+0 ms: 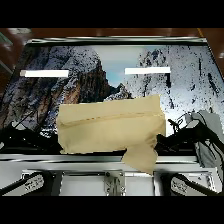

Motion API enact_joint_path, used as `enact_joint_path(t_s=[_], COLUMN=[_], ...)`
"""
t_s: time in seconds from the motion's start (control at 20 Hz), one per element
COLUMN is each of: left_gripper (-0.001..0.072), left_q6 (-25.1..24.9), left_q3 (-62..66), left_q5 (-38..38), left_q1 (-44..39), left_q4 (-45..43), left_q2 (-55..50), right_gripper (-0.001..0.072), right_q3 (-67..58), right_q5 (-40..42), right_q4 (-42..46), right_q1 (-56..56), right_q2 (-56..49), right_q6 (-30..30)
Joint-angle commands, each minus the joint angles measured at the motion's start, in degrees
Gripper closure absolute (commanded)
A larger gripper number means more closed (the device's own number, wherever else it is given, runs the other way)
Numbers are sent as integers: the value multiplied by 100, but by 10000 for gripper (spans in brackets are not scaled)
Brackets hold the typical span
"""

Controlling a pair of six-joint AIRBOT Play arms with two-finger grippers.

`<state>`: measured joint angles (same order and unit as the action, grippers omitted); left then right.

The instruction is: Fold the shirts.

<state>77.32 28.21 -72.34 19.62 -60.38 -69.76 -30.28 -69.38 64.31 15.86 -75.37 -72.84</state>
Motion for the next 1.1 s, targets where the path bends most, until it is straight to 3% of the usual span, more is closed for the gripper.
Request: enact_joint_path(t_s=[0.0, 0.1, 0.4, 0.75, 1.05], left_gripper=[665, 665, 665, 665, 665], left_q6=[-308, -511, -363, -48, 192], left_q3=[170, 520, 1921, 3185, 3628], left_q5=[35, 28, 146, 452, 638], left_q1=[0, 0, 0, -31, -223], left_q4=[4, 11, 680, 1434, 1405], left_q2=[142, 367, 297, -1207, -2087], right_gripper=[646, 647, 649, 648, 629], right_q3=[-214, -647, -2494, -4312, -4937], right_q5=[81, -94, -72, 890, 1117], right_q4=[-243, -522, -763, -776, -940], right_q1=[-133, -133, -238, -933, -962], right_q2=[133, 494, 566, -1300, -2476], right_q6=[256, 459, -240, -822, -925])
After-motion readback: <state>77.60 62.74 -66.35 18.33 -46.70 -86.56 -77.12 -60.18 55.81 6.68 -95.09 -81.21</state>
